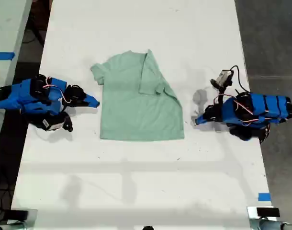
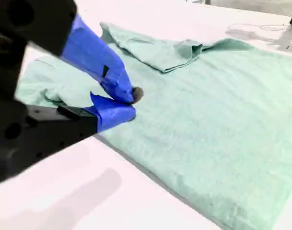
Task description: Fold t shirt
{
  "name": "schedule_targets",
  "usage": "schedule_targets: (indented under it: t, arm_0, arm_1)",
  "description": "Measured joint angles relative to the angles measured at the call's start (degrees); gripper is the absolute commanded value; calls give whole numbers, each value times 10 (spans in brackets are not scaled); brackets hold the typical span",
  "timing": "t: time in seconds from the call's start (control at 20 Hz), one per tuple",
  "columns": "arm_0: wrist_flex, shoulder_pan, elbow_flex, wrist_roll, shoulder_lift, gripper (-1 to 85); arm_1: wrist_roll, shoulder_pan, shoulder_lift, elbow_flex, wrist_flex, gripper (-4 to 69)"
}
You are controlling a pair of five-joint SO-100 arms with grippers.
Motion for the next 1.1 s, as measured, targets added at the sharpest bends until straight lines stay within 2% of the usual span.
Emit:
schedule_targets:
  t: [0.55, 0.6, 0.7, 0.75, 0.8, 0.95, 1.1]
  arm_0:
    - [37, 18, -56, 0, -12, -1]
    - [38, 3, -89, 20, -38, 5]
    - [38, -44, -189, 76, -187, 149]
    - [38, -56, -244, 105, -279, 258]
    - [38, -83, -298, 137, -374, 297]
    - [39, -161, -422, 236, -587, 274]
    - [39, -223, -457, 301, -621, 160]
  arm_1:
    - [0, 7, 0, 0, 0, 1]
    - [0, 7, 0, 0, 0, 1]
    - [0, 11, 0, 0, 0, 1]
    - [0, 11, 0, 0, 0, 1]
    - [0, 12, 0, 0, 0, 1]
    - [0, 12, 0, 0, 0, 1]
    - [-6, 12, 0, 0, 0, 1]
